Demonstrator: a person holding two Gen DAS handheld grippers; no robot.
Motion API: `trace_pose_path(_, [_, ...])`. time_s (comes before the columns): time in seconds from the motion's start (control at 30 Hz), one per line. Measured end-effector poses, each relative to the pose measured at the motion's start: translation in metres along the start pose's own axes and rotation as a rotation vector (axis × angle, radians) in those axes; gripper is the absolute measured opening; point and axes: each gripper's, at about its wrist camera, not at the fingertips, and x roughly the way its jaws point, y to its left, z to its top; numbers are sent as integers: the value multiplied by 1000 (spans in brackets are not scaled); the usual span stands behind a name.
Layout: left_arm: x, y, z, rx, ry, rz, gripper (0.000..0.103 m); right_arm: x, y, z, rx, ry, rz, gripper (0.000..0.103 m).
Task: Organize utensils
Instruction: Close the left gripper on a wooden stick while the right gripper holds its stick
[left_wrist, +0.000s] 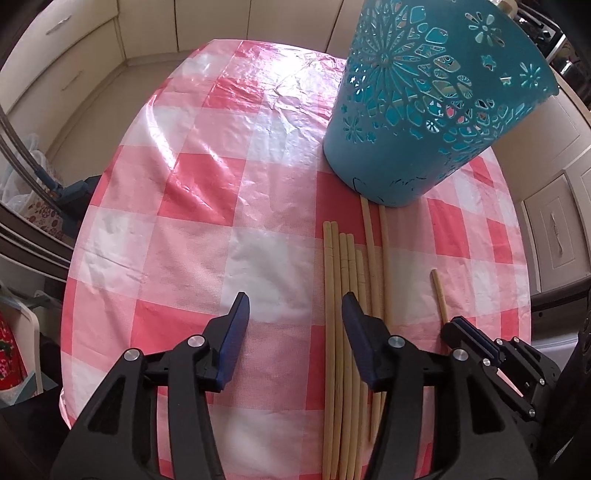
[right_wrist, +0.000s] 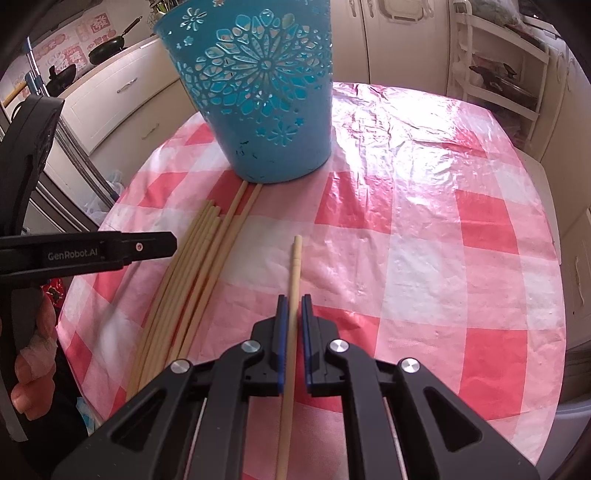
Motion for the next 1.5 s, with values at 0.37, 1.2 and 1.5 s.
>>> trace_pose_path(0.37, [4,-16,-4,46,-15,20,50,-1,-3,-1,9,-3,17,8])
trace_pose_path(1.2, [12,-6,25,71,58,-67,9,1,-6,3,3,-15,17,7])
trace_pose_path(1.5, [7,-2,20,109,48,-15,11,1,-6,2,0,-18,13,7])
